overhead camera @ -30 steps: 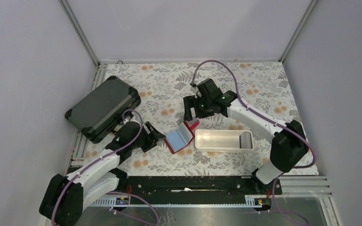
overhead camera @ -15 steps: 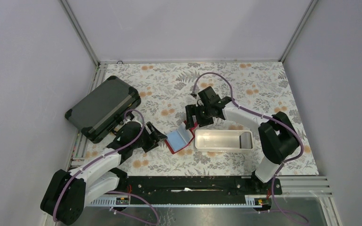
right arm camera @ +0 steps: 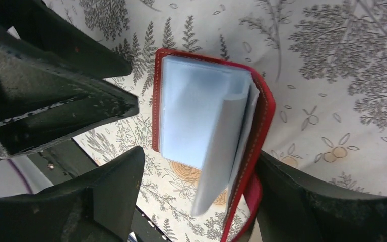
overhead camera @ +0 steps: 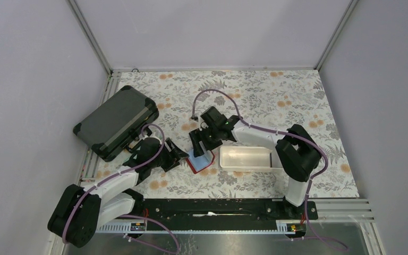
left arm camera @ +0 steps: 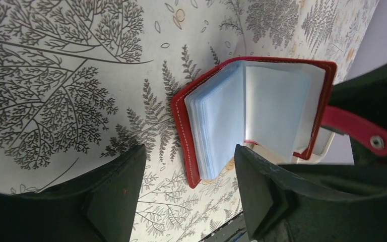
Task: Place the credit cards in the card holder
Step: Close the card holder at the center of the board.
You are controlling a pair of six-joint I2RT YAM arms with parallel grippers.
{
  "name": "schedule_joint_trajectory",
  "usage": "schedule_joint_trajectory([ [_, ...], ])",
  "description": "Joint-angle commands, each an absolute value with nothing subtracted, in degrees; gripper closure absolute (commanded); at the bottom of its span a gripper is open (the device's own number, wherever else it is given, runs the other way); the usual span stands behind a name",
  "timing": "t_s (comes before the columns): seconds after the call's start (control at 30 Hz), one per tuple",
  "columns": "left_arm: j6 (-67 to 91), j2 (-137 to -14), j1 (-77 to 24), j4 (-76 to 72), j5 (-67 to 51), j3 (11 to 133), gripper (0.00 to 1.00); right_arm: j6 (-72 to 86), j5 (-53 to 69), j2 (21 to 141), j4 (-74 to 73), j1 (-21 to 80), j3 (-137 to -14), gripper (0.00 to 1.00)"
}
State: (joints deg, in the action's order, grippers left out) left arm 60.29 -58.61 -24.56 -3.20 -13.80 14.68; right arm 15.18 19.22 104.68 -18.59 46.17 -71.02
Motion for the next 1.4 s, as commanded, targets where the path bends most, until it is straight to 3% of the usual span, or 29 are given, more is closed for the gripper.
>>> schedule_joint_trajectory([
  [0.0, 61.35, -59.28, -24.26, -7.78, -13.60, 13.09, 0.33, 13.99, 8.88, 105.51, -21.76, 50.81, -73.97, 0.20],
  [0.37, 58.15, -52.20, -17.60, 2.30, -9.27, 14.59, 0.32, 19.01, -9.17, 108.71, -23.19, 62.15, -74.89, 0.19],
  [0.67, 52.85, -48.92, -9.72, 7.68, -12.01, 16.91, 0.30, 22.31, -20.05, 115.53, -30.84, 67.81, -84.01, 0.17],
  [1.17, 52.17, -48.25, -6.94, 5.62, -15.44, 14.46, 0.30, 25.81, -22.30, 121.78, -35.89, 71.59, -95.01, 0.12],
  [1.37, 52.38, -47.62, -6.86, 5.18, -15.91, 13.25, 0.30, 27.25, -22.24, 124.16, -37.80, 72.06, -98.67, 0.04],
])
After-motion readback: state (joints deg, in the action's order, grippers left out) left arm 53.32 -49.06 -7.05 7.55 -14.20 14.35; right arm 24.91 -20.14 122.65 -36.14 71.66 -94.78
